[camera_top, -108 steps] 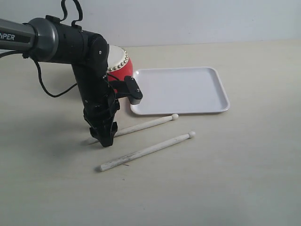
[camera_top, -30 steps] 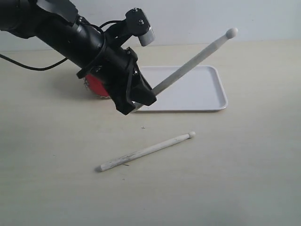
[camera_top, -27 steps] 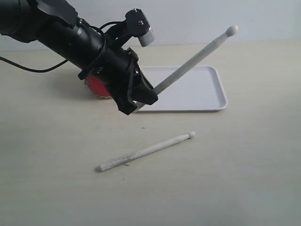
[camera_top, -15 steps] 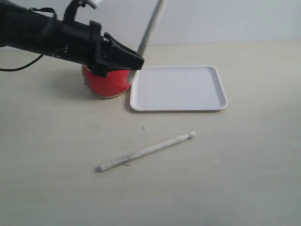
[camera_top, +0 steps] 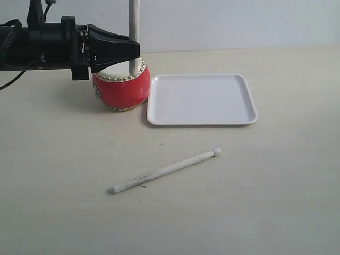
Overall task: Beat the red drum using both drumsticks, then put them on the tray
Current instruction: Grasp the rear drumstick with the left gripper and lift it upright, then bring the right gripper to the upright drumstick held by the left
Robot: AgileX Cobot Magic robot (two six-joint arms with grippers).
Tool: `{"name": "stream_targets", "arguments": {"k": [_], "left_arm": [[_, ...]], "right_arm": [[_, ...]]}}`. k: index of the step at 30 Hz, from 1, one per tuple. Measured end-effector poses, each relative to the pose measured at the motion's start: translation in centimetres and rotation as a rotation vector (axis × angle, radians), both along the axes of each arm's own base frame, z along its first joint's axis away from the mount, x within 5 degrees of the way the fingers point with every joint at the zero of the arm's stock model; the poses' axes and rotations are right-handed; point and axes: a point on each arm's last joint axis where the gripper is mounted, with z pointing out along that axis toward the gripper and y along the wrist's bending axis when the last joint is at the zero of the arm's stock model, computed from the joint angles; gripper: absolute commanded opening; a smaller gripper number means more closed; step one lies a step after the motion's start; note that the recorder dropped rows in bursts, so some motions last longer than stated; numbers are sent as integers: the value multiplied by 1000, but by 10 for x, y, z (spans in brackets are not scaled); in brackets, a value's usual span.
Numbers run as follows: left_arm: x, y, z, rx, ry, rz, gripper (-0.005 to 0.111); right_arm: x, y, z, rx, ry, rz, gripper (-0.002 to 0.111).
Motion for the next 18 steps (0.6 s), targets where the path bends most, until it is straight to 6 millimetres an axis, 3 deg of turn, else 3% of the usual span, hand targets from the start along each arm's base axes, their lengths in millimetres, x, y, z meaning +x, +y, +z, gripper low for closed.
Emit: {"name": "stream_targets", "arguments": {"k": [5,7,10,13,16,18], "left_arm": [[0,0,0,-3,-1,2,0],[0,-1,0,-4,-1,0,0],[-1,-2,1,-5,-1,-4,0],[-1,-3,1,-5,-1,-6,0],[-1,-3,1,-5,-1,-6,0],[-1,-3,1,-5,-1,-6,0]], "right_arm": [[0,3,59,-39,-143,23,0],[18,6,79,-79,-106,53,0],[65,11,101,-155,23,127,0],[132,20,94,-217,220,279,0],[202,39,61,-244,382,577,0],[229,55,42,-237,389,832,0]]}}
